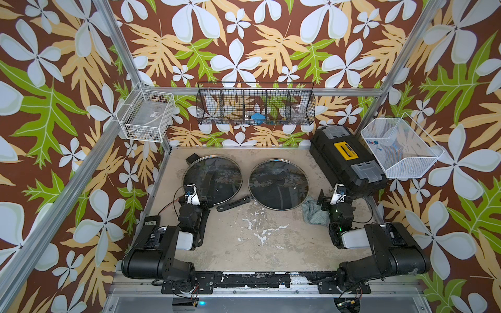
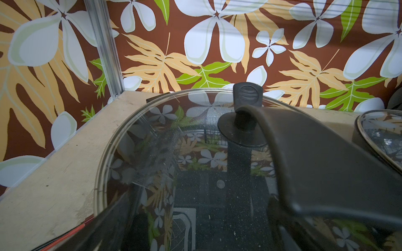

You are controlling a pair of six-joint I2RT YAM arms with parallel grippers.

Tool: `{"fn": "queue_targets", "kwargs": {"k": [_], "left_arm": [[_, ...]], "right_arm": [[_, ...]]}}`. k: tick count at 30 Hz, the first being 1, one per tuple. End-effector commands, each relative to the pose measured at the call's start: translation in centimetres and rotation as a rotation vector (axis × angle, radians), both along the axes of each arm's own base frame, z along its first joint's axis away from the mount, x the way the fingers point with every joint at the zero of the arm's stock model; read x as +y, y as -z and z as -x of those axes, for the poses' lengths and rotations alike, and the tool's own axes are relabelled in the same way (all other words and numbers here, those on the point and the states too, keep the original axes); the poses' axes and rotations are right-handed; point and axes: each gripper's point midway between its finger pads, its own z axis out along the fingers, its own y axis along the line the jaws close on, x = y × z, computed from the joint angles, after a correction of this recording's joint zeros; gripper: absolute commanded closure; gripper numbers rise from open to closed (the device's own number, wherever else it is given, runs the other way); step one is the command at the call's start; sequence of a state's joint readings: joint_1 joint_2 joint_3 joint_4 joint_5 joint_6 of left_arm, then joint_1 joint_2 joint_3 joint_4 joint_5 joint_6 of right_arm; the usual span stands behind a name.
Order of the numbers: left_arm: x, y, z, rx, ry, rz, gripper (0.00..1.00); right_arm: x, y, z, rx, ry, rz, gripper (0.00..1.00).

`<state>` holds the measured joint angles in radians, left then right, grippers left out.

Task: Wipe the pot lid with a cloth
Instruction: Reset both arms

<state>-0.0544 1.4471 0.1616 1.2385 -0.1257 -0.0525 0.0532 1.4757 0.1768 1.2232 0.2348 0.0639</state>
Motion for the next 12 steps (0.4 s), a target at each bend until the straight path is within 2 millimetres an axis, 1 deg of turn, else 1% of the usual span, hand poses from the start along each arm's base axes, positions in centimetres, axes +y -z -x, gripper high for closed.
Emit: {"fn": "queue_targets", "kwargs": {"k": [1,7,12], "left_arm": [[-0.09,-0.63,-0.11,-0.026,0.005,-0.005,0.00],[-0.23,-0.59,-0.32,-0.021,0.013,-0.008,0.00],[-0.21,-0.67,-0.10,-0.027,0.013,-0.007,0.00]], "right_arm": [[0.00,-0.71,-0.16,-0.028,0.002,0.000,0.00],[-0.01,-0.70,-0.15,-0.028,0.003,0.000,0.00],[-0.03,-0.73,-0.17,-0.029,0.003,0.000,0.00]]}}
